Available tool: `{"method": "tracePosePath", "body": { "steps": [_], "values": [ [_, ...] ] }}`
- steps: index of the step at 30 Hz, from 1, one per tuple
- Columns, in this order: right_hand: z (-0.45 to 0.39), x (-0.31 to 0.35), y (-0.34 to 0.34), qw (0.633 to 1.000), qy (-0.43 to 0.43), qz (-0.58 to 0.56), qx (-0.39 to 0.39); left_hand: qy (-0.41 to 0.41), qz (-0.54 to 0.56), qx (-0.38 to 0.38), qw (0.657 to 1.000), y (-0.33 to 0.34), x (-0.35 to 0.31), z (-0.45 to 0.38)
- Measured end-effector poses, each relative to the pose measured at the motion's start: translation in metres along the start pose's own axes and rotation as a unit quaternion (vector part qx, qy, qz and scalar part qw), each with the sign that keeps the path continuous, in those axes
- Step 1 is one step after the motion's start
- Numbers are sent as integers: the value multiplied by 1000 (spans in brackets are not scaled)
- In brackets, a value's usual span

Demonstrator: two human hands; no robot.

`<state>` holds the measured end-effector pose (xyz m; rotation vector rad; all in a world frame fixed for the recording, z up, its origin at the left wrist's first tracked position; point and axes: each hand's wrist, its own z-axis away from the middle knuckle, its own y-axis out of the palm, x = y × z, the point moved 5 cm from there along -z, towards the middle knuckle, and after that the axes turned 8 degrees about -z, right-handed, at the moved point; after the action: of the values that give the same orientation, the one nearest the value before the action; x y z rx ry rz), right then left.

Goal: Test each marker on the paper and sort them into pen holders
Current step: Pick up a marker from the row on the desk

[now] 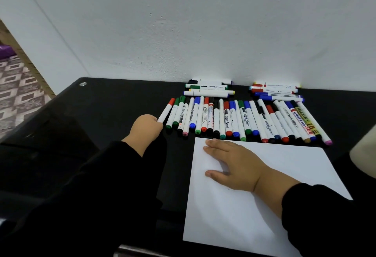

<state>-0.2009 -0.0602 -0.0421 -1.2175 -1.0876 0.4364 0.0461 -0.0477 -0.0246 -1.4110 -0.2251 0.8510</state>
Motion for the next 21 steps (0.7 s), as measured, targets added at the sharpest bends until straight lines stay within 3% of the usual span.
{"method": "tracePosePath", "body": {
  "steps": [8,14,21],
  "values": [
    [0,1,-1,1000,15,10,16,-65,173,23,982,-7,19,34],
    [0,7,-3,998,24,30,42,-79,304,26,949,-13,26,95],
    [3,14,-6,996,42,37,72,-77,350,70,931,-4,27,147]
  ]
}}
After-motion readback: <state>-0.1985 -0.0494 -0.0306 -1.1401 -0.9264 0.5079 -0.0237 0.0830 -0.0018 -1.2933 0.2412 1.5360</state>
